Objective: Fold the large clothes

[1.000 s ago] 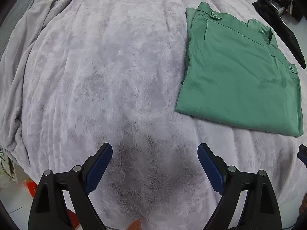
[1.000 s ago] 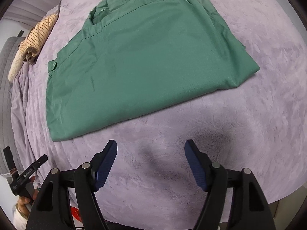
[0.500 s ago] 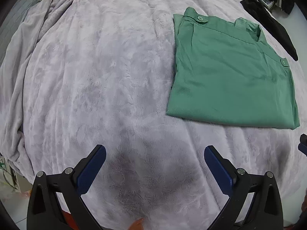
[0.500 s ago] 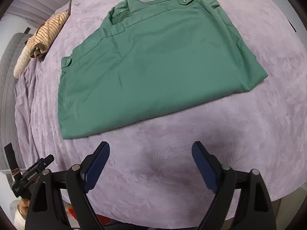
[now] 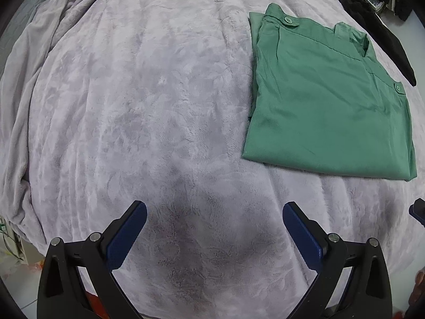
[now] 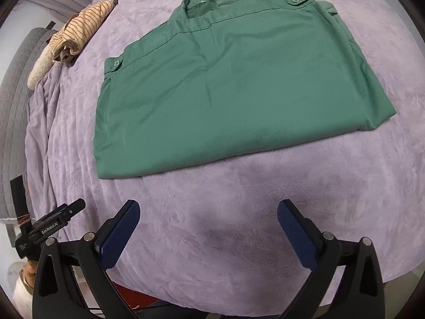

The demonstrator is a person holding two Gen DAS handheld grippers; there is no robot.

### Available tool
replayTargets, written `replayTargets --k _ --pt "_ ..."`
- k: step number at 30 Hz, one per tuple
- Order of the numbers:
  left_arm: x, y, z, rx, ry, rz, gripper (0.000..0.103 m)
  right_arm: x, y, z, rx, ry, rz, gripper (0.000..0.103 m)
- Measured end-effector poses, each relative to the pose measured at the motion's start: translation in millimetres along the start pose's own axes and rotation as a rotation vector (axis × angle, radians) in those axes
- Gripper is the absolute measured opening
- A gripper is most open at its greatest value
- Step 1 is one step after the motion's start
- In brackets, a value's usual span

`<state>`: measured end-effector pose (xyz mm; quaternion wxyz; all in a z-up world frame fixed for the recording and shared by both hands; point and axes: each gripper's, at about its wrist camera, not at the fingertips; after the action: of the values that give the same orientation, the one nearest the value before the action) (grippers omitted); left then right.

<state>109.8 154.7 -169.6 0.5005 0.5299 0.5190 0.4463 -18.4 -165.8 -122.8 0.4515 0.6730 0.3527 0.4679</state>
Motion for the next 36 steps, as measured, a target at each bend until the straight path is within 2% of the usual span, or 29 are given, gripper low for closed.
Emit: replayTargets --k 7,10,14,22,30,36 --pt "0.4 -2.4 5.8 0.000 -0.005 -0.008 0.103 15.3 -19.2 -4.9 0.055 0.006 0.088 0.103" --pt "1.0 -6.0 9.8 0.004 -0.010 -0.010 0.103 19.7 -26.8 -6.1 0.082 0.005 0.097 0.103" --pt "2.9 -11.3 15.9 0.014 -0.014 -0.011 0.103 17.7 -37.4 -6.0 0.128 -0.036 0.137 0.103" --pt "5.3 -20.3 31.3 0.022 -0.028 -0.012 0.103 14.8 -52.1 -2.9 0.158 -0.091 0.203 0.103" --pt "16.0 -22.0 55.9 0.015 -0.021 -0.049 0.103 17.0 -81.5 1.7 0.203 -0.168 0.345 0.103" --pt "33.3 -18.9 85.0 0.003 -0.014 -0.113 0.103 28.3 -94.5 13.9 0.147 -0.187 0.505 0.103"
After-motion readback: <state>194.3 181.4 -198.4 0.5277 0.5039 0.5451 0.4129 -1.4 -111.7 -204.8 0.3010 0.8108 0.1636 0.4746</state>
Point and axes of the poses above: each gripper's, at about its wrist camera, not at the fingertips, and y roughly against the way its jaws point, x to its left, z to its top, and after that the axes turned 13 degrees about x, right-handed
